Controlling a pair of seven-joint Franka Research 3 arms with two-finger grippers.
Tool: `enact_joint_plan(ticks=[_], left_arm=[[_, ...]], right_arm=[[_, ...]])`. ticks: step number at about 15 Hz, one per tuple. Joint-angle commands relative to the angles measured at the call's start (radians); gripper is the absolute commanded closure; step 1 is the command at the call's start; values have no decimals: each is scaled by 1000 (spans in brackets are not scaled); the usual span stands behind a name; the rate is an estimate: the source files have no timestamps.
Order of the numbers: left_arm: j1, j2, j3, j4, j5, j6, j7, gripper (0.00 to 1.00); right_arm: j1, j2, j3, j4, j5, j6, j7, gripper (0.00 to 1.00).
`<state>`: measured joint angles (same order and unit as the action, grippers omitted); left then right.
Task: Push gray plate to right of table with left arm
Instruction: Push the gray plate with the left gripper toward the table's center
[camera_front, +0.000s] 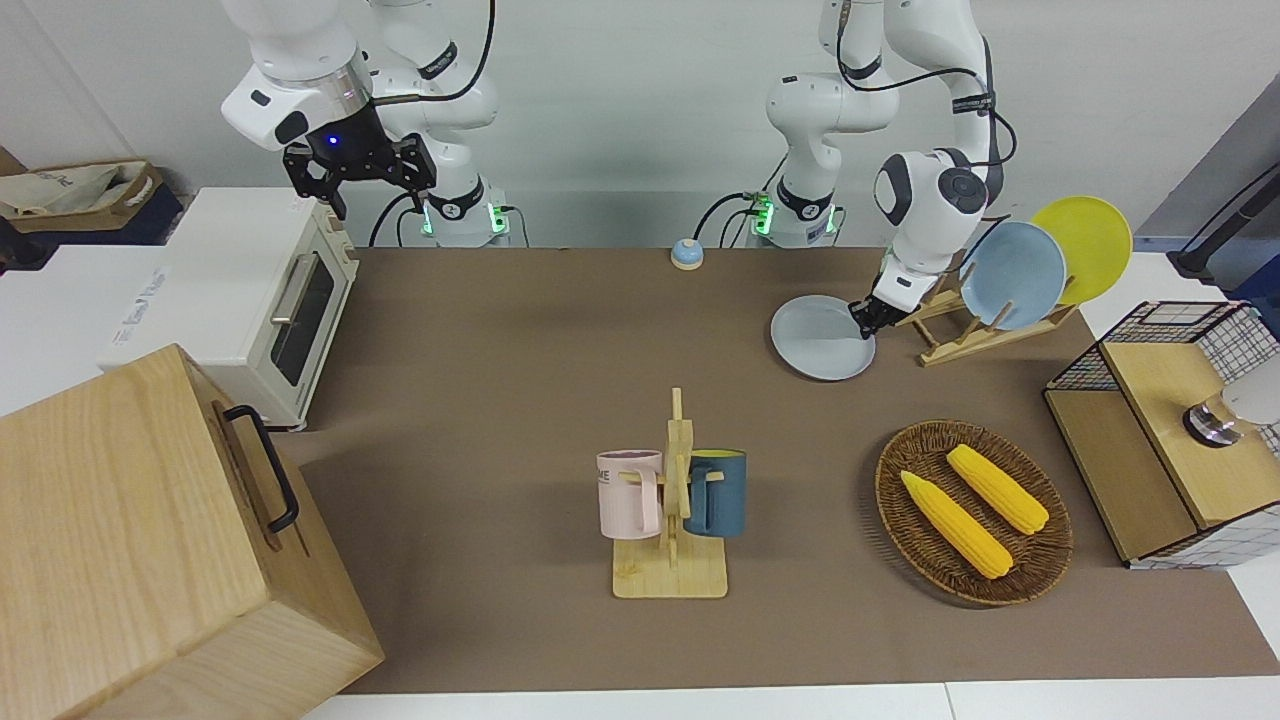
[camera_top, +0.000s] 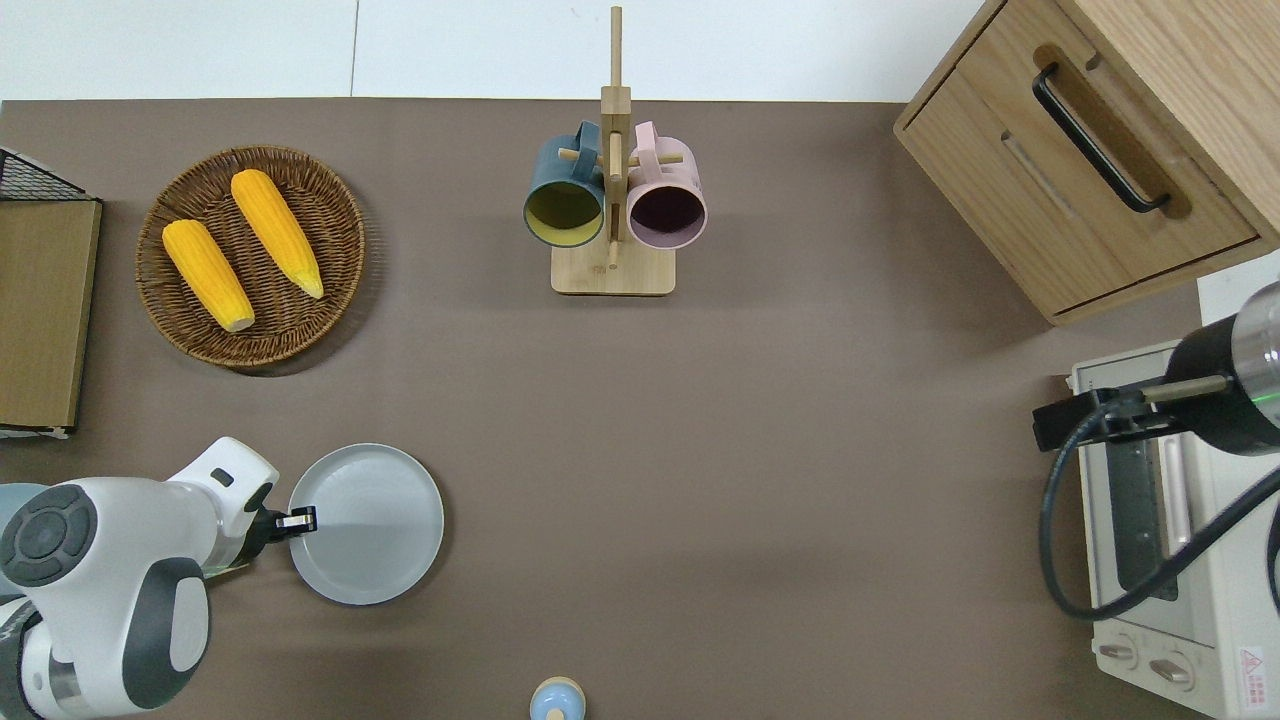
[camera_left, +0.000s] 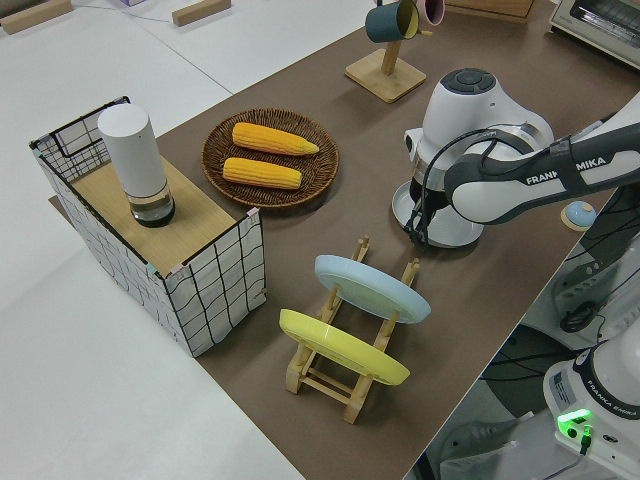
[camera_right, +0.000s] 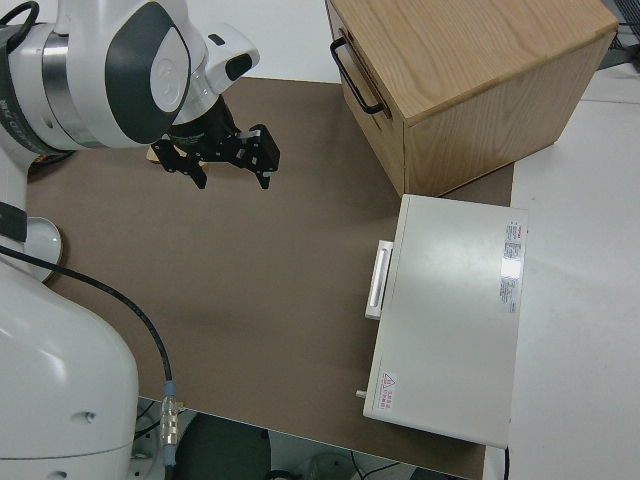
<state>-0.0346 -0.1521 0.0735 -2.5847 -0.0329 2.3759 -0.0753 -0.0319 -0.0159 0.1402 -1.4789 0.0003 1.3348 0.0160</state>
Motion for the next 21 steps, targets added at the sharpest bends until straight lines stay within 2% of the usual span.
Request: enact_joint_plan(ticks=[1, 3, 8, 12, 15, 17, 19, 21], left_arm=[[-10, 31, 2, -2, 21, 25, -61, 1000], [-49, 43, -8, 3, 15, 25, -116, 1000], [-238, 117, -11, 74, 11, 26, -378, 1000], [-422, 196, -11, 155, 10, 25, -610, 1000], [-527, 267, -14, 227, 7, 26, -757, 1000], [-541, 322, -79, 300, -12, 25, -858, 1000], [-541, 363, -127, 356, -12, 23, -937, 1000], [-541, 376, -167, 376, -10, 23, -994, 1000]], right_arm=[[-19, -2, 16, 9, 4, -16, 12, 17], [-19, -2, 16, 9, 4, -16, 13, 17], [-19, -2, 16, 9, 4, -16, 12, 17], [-19, -2, 16, 9, 4, -16, 12, 17], [-19, -2, 16, 9, 4, -16, 12, 17], [-19, -2, 16, 9, 4, -16, 12, 17], [-19, -2, 16, 9, 4, -16, 12, 17], [-20, -2, 16, 9, 4, -16, 13, 17]])
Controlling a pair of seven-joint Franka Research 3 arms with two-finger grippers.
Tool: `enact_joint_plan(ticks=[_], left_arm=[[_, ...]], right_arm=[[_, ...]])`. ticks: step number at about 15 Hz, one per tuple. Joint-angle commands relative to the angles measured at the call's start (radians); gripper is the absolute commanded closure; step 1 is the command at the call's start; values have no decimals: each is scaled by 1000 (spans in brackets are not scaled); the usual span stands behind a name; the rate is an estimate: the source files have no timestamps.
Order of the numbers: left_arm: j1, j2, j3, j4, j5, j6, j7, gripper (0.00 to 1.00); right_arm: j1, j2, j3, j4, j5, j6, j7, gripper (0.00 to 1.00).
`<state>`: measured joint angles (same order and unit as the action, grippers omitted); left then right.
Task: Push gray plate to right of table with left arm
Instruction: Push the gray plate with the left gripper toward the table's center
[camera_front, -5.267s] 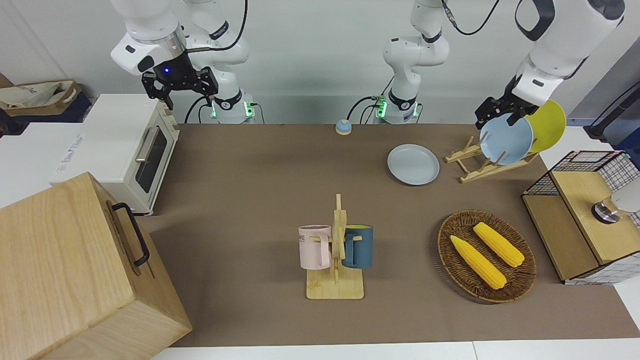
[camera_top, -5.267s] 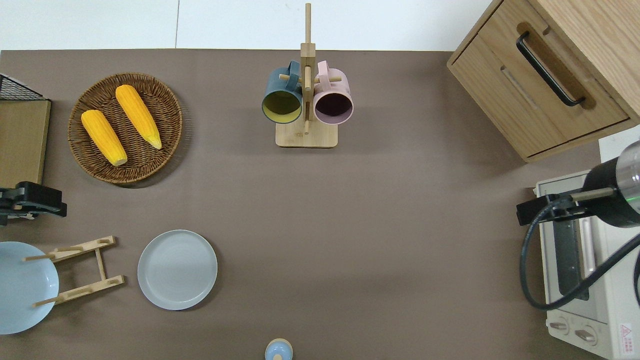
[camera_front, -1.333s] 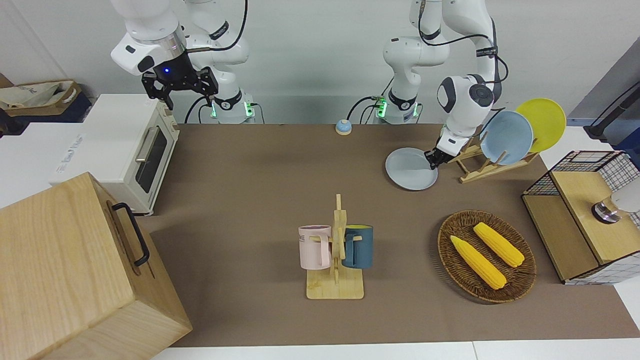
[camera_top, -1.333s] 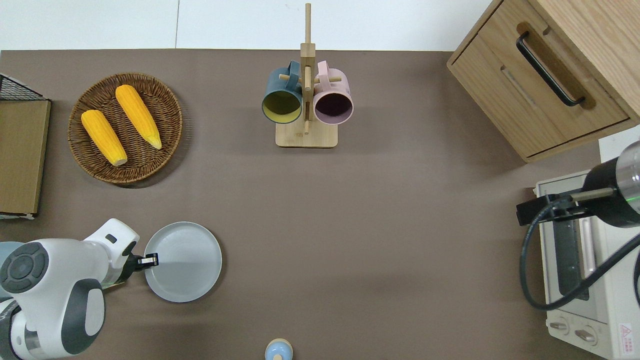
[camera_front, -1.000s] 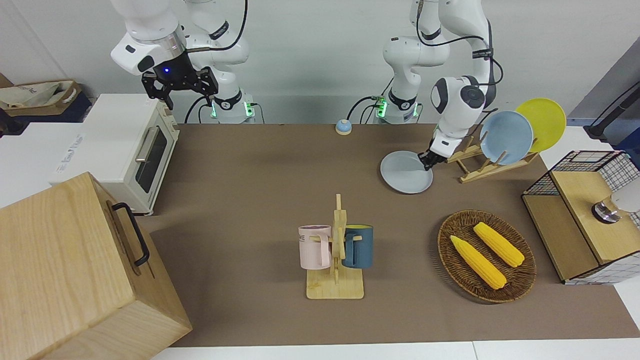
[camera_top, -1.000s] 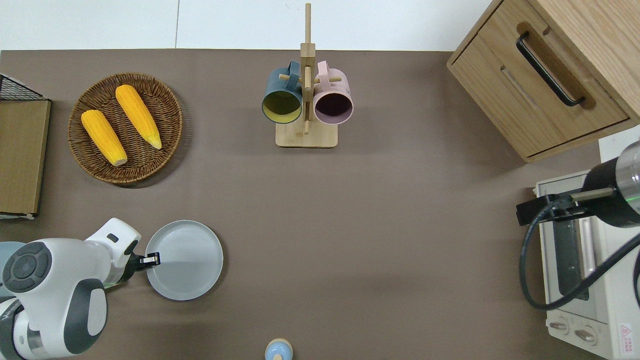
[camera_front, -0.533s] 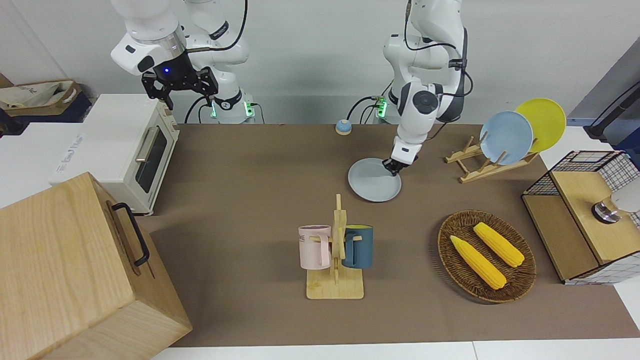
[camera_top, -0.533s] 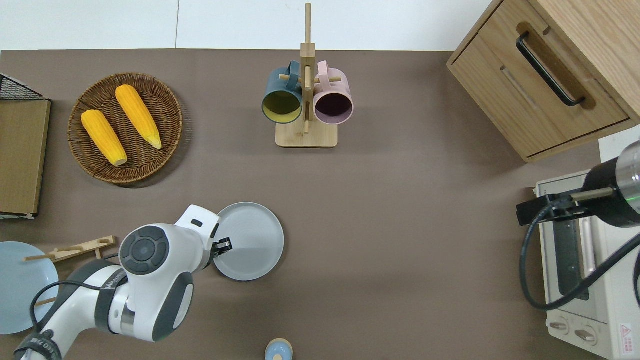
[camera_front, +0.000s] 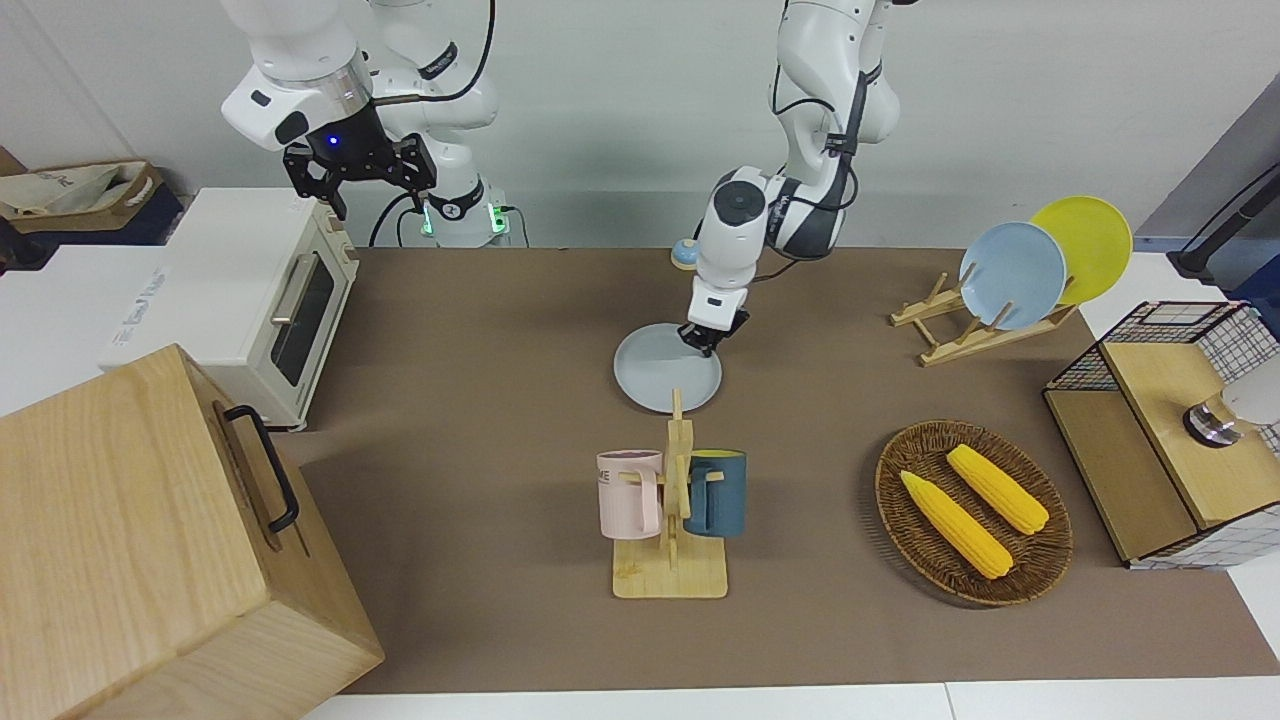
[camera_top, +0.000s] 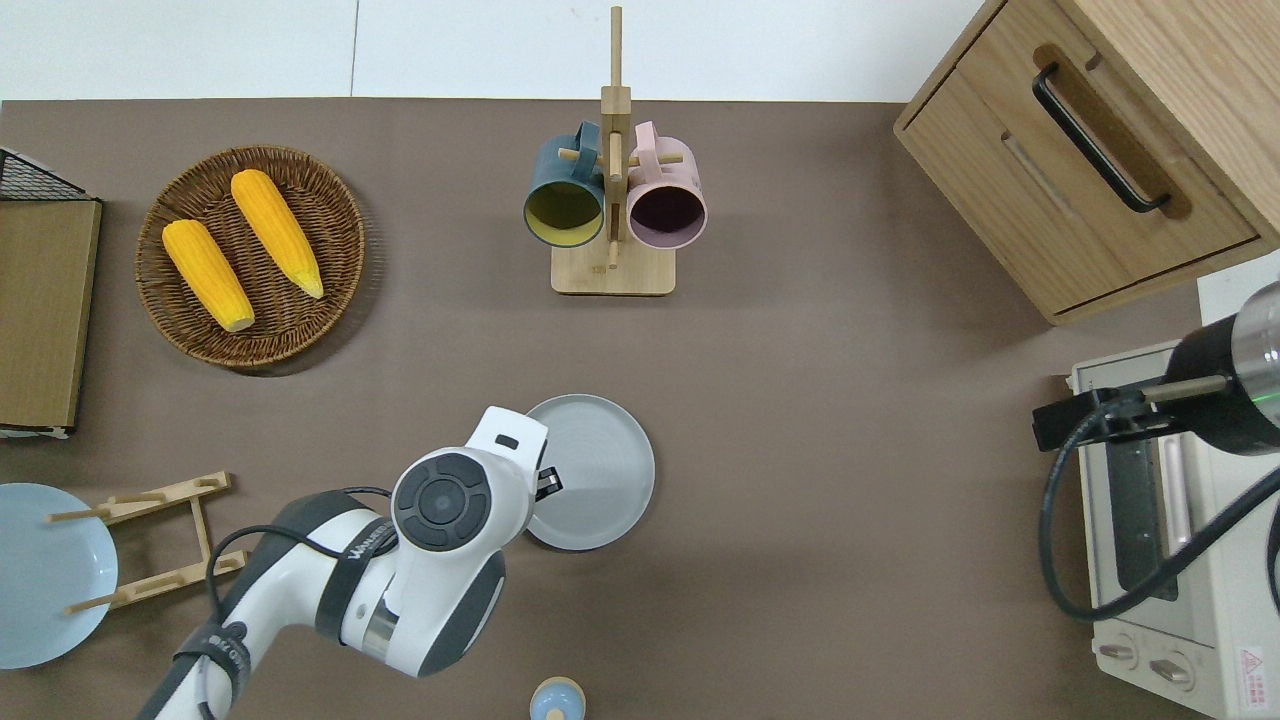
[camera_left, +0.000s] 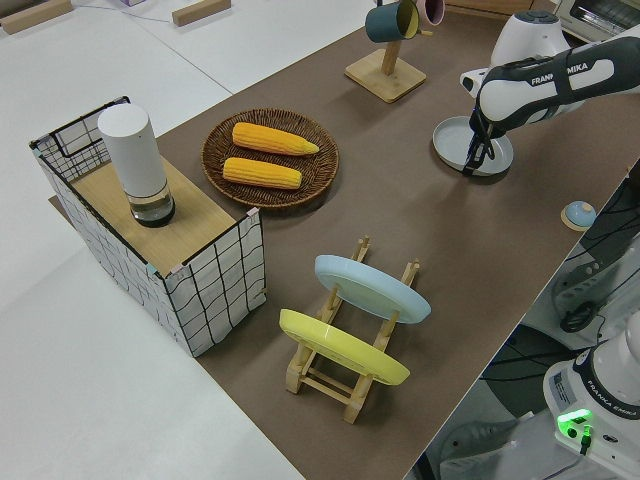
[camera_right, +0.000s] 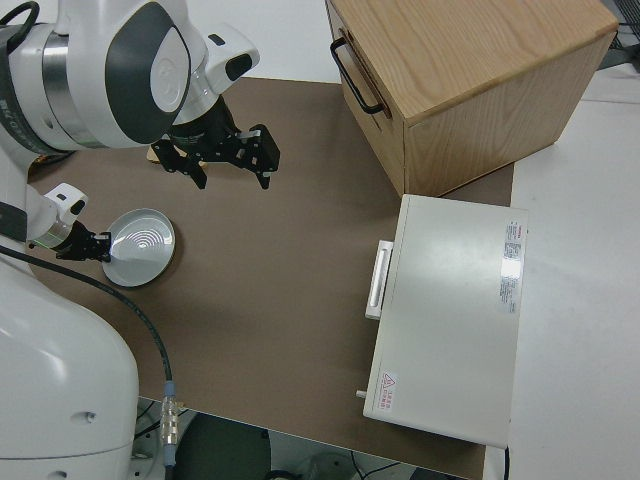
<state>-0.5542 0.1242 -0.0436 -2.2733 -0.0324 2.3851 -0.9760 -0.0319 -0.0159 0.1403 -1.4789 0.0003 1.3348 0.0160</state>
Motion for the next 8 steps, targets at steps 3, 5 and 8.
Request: enact_joint_plan(ticks=[3, 5, 8], left_arm=[[-23, 130, -104, 119, -4, 13, -176, 1000], [-23, 149, -136, 149, 0, 13, -214, 1000], [-55, 158, -147, 167, 12, 11, -272, 1000]], right_arm=[[-20, -2, 16, 9, 4, -16, 12, 17], [-19, -2, 16, 9, 4, -16, 12, 17], [-19, -2, 16, 9, 4, -16, 12, 17]])
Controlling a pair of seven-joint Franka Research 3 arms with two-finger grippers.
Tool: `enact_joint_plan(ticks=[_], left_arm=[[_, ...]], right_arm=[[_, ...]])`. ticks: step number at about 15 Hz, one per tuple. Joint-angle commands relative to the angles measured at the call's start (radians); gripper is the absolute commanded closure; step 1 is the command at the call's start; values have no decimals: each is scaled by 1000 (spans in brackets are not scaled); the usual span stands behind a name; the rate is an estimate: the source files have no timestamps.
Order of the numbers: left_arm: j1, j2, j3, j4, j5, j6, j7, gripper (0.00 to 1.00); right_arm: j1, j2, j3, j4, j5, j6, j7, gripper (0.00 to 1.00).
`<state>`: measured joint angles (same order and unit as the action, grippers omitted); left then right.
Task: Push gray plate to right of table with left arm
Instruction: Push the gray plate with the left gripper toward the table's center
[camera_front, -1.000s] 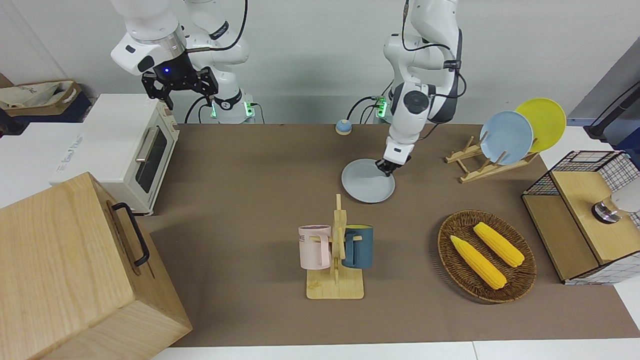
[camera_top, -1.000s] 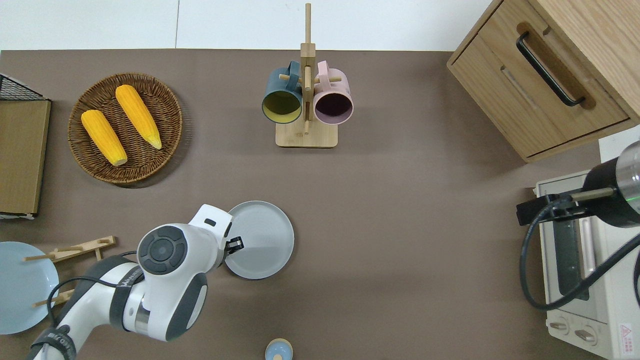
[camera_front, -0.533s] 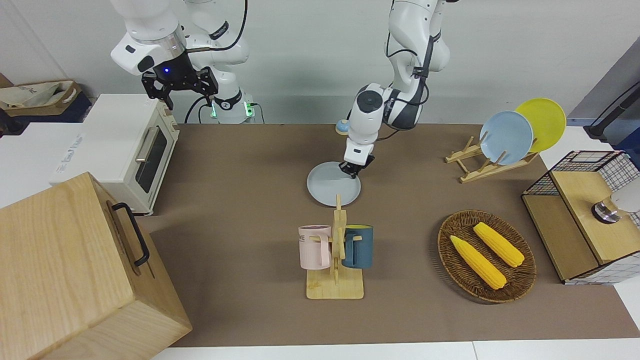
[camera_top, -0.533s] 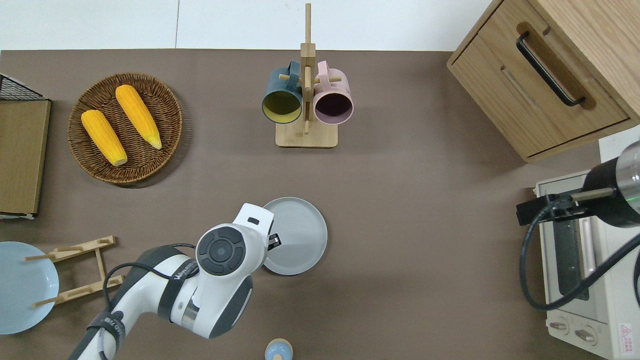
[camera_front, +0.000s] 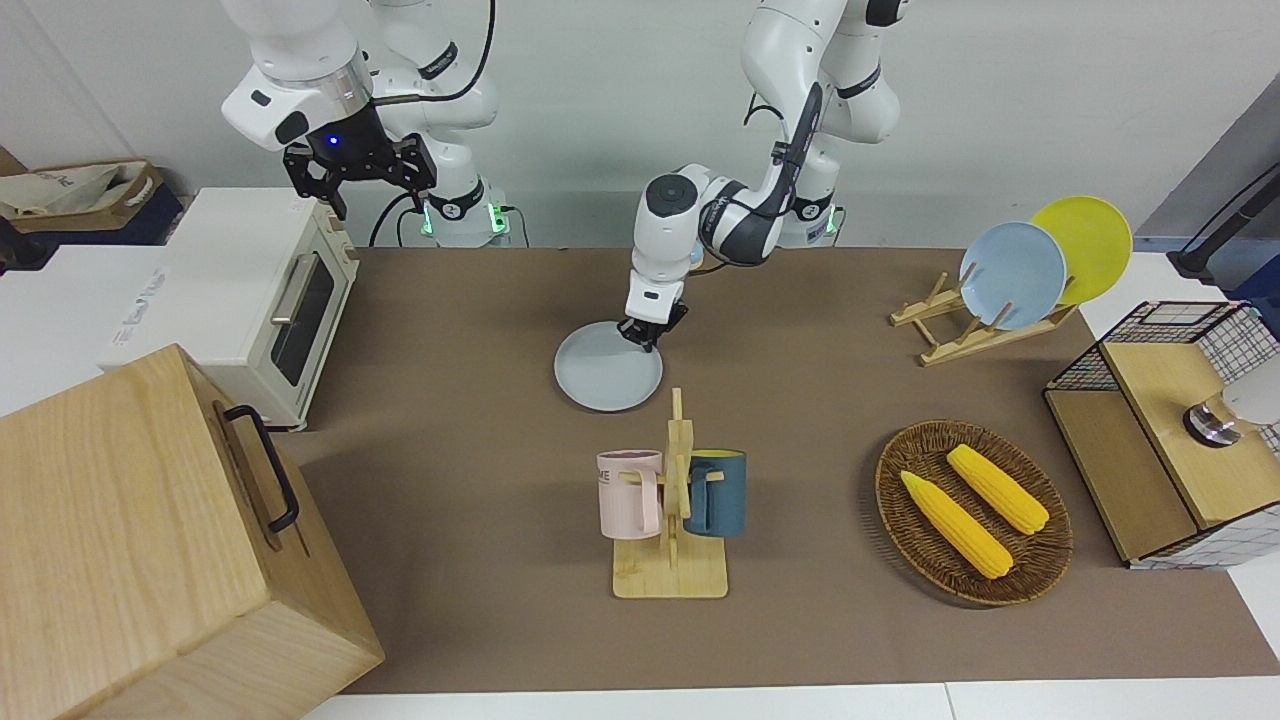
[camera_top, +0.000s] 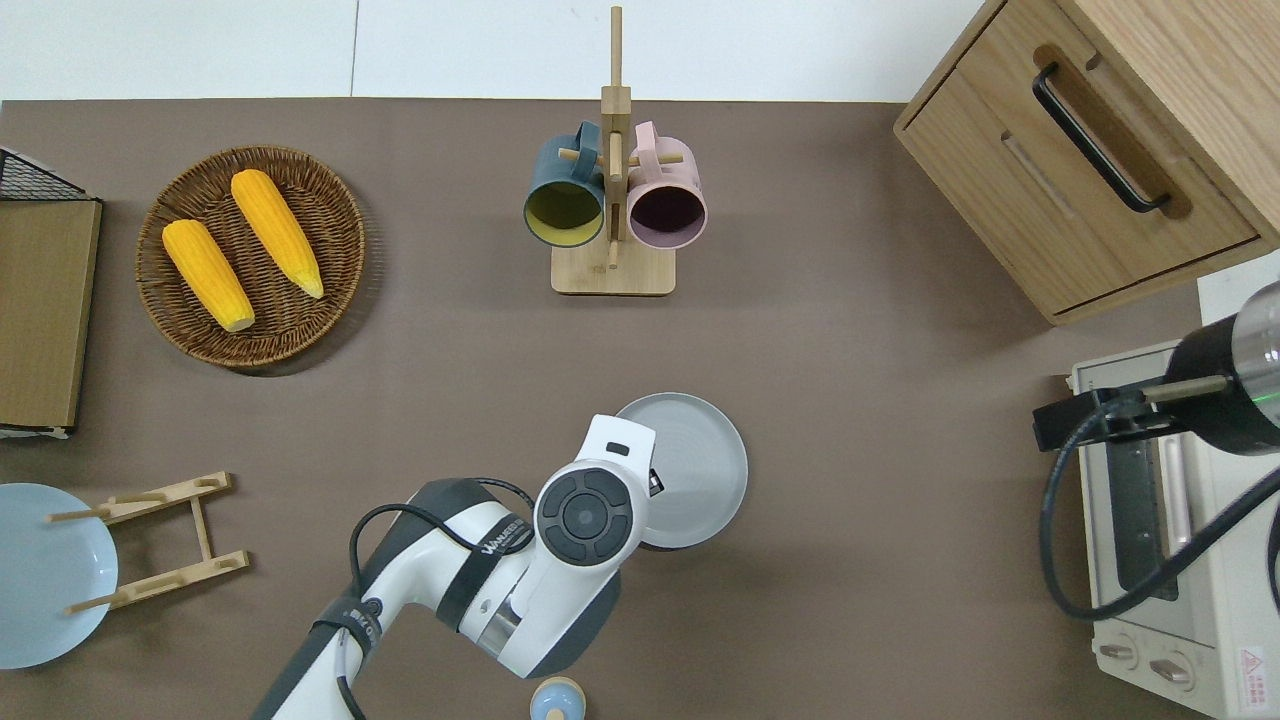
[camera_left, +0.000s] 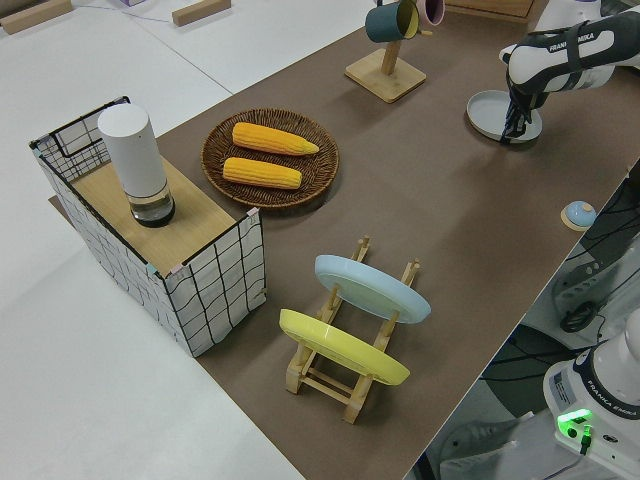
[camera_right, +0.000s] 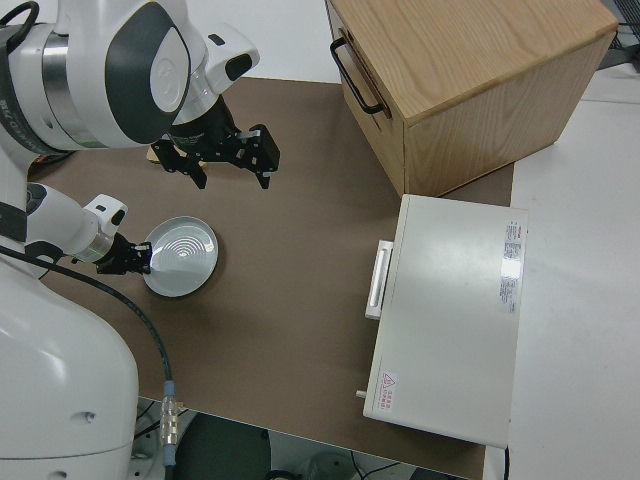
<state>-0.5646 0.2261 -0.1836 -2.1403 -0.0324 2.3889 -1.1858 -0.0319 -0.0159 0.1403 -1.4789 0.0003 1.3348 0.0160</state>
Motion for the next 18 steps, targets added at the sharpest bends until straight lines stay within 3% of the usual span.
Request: enact_joint_plan(ticks=[1, 2, 3, 4, 5, 6, 10, 13, 15, 18], left_arm=[[-53, 59, -8, 34, 29, 7, -80, 1000], [-54, 61, -8, 37, 32, 7, -84, 1000], [-55, 59, -8, 40, 32, 7, -83, 899], [-54, 59, -8, 45, 34, 6, -75, 577], [-46, 52, -7, 49, 55, -3, -69, 77], [-43, 47, -2, 66, 61, -42, -69, 3], [-5, 19, 6, 147, 55, -241, -1, 2], [125, -109, 9, 154, 31, -414, 287, 2], [268, -171, 10, 174, 23, -525, 526, 2], [414, -185, 10, 252, 9, -647, 730, 2]], right_arm=[[-19, -2, 16, 9, 4, -16, 12, 17], [-19, -2, 16, 9, 4, -16, 13, 17], [-19, -2, 16, 9, 4, -16, 12, 17], [-19, -2, 16, 9, 4, -16, 12, 17], [-19, -2, 16, 9, 4, -16, 12, 17], [-19, -2, 16, 9, 4, -16, 12, 17], [-20, -2, 16, 9, 4, -16, 12, 17], [-19, -2, 16, 9, 4, -16, 12, 17], [-19, -2, 16, 9, 4, -16, 12, 17], [-19, -2, 16, 9, 4, -16, 12, 17]])
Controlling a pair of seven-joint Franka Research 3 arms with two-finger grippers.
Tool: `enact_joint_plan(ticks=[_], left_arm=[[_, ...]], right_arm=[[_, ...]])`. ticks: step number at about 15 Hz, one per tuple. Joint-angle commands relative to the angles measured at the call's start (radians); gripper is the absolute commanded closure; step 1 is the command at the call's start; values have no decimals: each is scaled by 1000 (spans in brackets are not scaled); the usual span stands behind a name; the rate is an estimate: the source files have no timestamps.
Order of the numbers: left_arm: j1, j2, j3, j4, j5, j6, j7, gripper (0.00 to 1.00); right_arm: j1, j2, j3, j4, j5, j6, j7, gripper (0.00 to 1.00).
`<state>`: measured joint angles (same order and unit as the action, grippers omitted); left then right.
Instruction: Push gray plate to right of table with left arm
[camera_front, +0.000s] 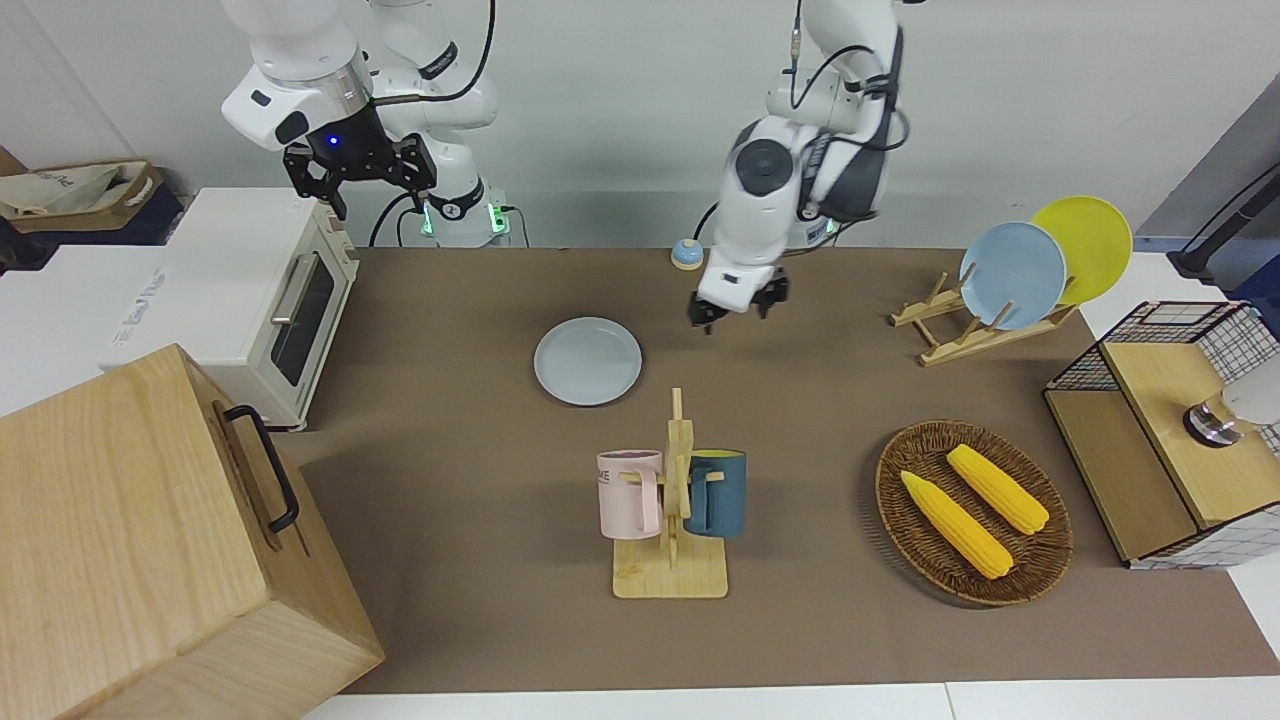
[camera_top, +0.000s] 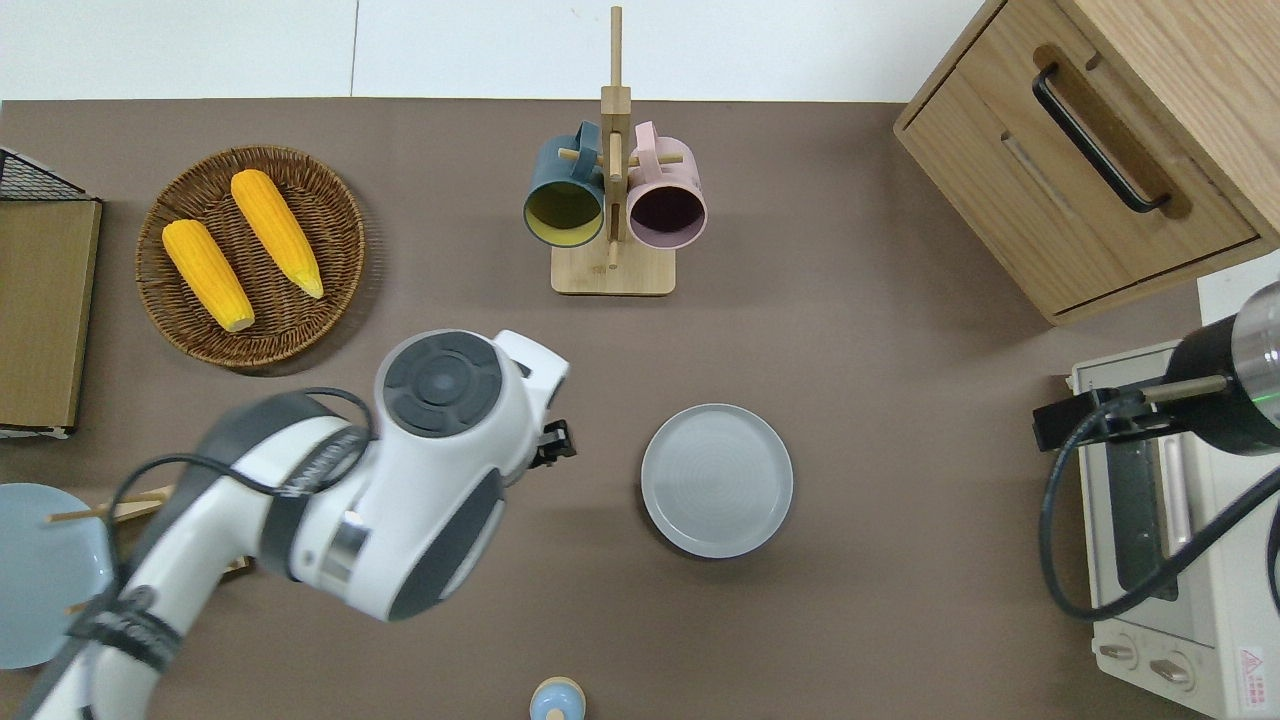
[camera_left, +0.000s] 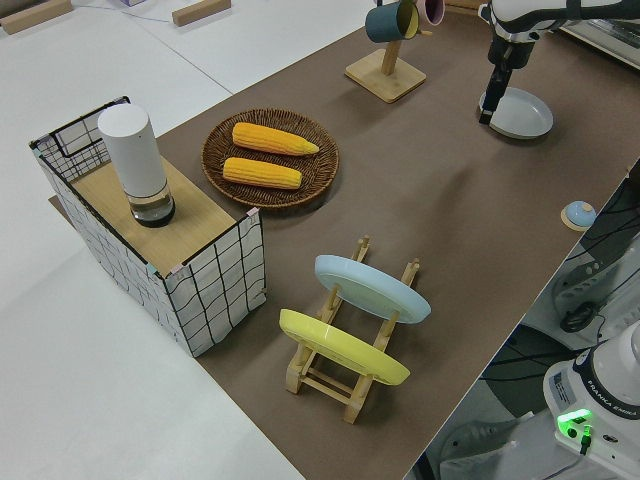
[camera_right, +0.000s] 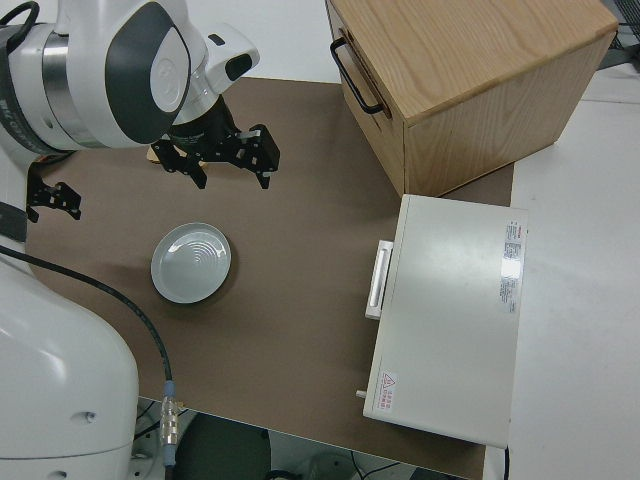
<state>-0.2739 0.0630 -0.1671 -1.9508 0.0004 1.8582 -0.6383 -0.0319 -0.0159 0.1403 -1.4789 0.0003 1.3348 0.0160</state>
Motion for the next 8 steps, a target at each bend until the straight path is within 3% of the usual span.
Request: enact_joint_plan(ticks=[1, 3, 8], left_arm=[[169, -22, -5, 78, -23, -141, 242, 2], [281, -32, -5, 119, -23, -174, 395, 2], [432, -32, -5, 295, -22, -354, 637, 2]], right_arm=[[-19, -2, 16, 9, 4, -16, 12, 17], [-19, -2, 16, 9, 4, -16, 12, 17], [-19, -2, 16, 9, 4, -16, 12, 17]])
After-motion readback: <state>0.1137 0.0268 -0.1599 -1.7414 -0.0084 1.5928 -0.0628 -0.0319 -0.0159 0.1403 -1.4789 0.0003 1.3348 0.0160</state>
